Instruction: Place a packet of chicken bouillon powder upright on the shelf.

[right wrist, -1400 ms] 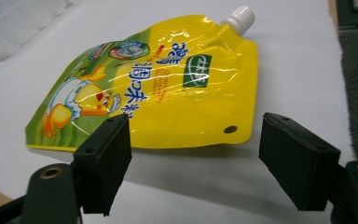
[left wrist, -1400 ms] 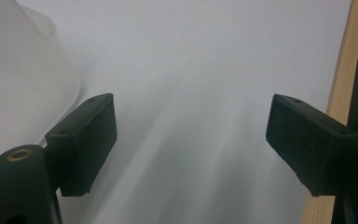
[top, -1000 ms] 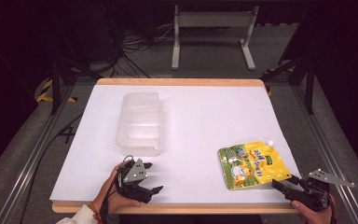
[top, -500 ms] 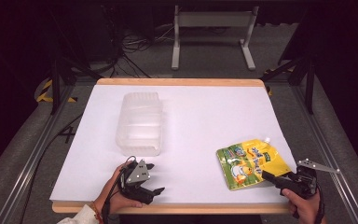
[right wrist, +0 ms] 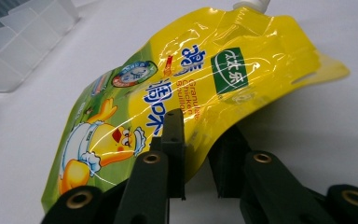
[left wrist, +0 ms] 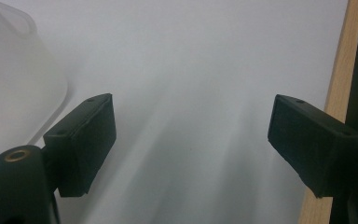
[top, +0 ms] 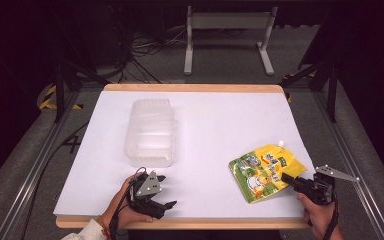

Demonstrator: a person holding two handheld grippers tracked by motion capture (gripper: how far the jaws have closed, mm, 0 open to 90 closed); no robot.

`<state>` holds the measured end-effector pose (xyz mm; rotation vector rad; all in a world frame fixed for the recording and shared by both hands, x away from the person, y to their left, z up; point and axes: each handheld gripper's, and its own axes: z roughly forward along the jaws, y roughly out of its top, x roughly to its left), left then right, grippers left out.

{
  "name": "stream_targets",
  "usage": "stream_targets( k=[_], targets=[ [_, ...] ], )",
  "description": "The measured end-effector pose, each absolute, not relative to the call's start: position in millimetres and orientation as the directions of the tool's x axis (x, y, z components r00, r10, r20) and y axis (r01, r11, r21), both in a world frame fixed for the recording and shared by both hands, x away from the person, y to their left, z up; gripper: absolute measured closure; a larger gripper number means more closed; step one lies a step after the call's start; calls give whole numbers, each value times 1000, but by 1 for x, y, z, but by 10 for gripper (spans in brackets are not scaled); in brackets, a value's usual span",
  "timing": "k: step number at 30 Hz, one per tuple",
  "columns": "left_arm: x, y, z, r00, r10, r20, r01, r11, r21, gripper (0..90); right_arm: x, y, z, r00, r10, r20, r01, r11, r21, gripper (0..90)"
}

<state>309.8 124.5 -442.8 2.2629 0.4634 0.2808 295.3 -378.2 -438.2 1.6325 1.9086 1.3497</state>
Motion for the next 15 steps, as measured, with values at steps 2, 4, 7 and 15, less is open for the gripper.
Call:
stream_targets(
  k=[2,4,7,15],
  targets=[
    [310,124,-443,909,414,51,240,-619,748,157,296,-377,-437,-324,884,337,603,-82,794,810],
    [310,124,-443,908,416,48,243,-616,749,157,295,-376,-434,-334,884,328,589,-76,804,828],
    [310,123,-443,908,415,52,240,-618,749,157,294,-374,-431,-345,881,325,569,-79,819,844],
    [310,122,-442,909,415,46,242,-613,752,156,290,-365,-413,-419,858,296,493,-59,868,894]
  ],
)
